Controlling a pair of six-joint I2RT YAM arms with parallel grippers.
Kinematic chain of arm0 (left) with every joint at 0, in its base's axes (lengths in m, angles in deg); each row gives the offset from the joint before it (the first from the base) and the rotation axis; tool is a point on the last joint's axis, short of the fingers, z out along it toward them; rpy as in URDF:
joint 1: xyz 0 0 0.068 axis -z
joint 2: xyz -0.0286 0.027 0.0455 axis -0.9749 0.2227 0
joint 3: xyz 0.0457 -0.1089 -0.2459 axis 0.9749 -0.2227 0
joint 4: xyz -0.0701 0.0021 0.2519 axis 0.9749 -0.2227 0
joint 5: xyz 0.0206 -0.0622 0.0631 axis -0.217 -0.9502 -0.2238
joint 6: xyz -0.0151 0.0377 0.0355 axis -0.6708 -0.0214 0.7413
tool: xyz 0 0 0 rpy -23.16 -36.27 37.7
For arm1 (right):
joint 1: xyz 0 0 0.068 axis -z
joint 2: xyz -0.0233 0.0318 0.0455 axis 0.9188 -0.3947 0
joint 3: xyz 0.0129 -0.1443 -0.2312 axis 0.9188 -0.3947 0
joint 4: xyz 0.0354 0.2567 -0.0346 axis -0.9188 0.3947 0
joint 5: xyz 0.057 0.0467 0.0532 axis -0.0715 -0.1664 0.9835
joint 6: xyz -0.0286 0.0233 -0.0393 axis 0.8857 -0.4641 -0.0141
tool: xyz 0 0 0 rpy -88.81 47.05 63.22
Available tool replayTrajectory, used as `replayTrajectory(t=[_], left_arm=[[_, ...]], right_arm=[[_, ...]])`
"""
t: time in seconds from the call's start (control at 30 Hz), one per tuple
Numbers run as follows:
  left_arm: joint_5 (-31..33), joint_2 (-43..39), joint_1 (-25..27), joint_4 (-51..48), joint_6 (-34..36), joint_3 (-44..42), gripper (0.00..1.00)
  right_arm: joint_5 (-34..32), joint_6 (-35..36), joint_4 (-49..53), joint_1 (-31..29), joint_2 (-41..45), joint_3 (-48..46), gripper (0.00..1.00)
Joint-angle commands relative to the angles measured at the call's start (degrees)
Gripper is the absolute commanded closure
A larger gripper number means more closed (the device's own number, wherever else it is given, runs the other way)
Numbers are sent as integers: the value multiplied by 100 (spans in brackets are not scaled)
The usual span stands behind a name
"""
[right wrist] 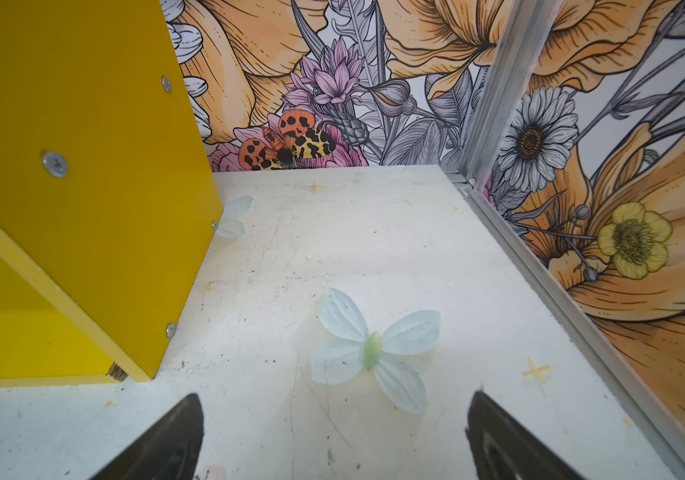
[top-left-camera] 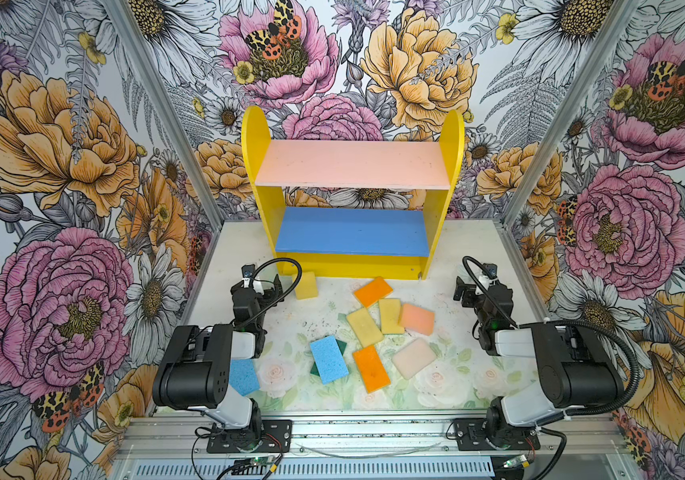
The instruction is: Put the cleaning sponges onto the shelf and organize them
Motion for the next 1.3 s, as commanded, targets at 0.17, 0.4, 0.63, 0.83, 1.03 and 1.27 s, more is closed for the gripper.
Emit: replayTrajectory(t=[0.17,0.4,0.63,0.83,1.03,1.27], left_arm=[[1012,-938,414,-2401,141,1152,1],[1694,-1943,1031,-3851,-491,1832,1],[1717,-2929,1629,-5387,-1437,2357,1],[626,-3562,1855,-6399,-2262,2571,1],[-968,-3523,1978,-7130,-2686,2748,1],[-1458,-3562,2472,-7242,-3156,2388,1]], right_arm=[[-588,-223,711,-15,884,135,4],[-373,-1308,3733,43,1897,1396,4],[759,-1784,5534,36,2523,2239,4],[1671,-2035,6607,-24,2779,2772,7],[2100,-2120,7817,-488,2538,3351,7],[1741,-1891,9344,-1227,2386,3760,5]])
